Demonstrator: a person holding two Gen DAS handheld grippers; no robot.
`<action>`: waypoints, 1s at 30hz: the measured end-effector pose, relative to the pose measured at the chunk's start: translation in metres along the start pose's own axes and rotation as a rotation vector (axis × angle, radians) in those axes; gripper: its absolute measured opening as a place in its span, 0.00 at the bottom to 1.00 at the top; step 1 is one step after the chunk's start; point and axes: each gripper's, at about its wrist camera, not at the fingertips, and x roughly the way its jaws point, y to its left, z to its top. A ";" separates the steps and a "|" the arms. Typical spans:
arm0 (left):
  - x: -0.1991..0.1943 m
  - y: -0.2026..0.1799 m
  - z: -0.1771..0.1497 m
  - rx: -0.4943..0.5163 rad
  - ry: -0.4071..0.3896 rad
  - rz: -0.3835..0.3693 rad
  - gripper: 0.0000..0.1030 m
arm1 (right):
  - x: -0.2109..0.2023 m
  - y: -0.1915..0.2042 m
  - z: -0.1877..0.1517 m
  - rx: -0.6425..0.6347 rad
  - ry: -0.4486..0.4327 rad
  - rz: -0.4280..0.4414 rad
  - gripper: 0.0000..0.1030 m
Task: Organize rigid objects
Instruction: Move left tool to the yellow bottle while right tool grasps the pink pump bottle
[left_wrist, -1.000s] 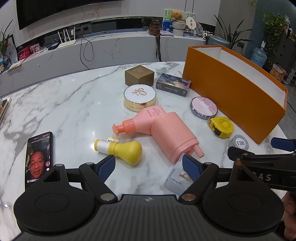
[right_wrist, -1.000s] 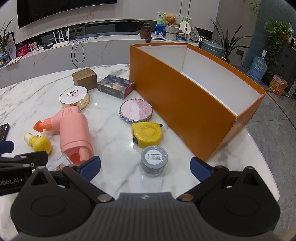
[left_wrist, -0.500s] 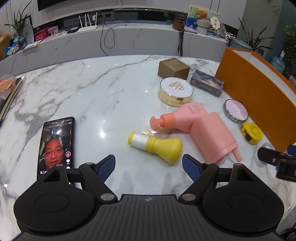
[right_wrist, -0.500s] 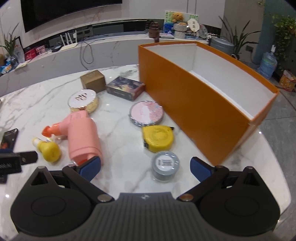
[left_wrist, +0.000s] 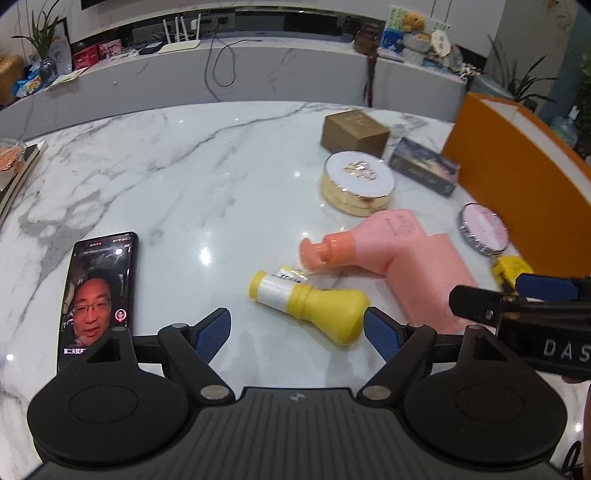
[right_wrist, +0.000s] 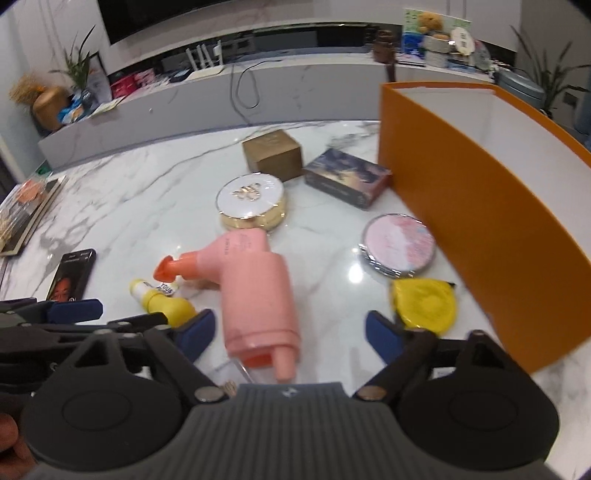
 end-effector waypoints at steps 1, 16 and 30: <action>0.002 0.002 0.001 -0.008 0.003 -0.004 0.93 | 0.005 0.001 0.003 -0.005 0.011 -0.001 0.78; 0.014 0.018 0.016 -0.101 0.004 -0.038 0.93 | 0.046 0.008 0.008 -0.085 0.164 0.065 0.54; 0.023 -0.029 0.020 0.250 -0.019 -0.098 0.93 | 0.046 -0.032 0.016 -0.053 0.133 -0.040 0.54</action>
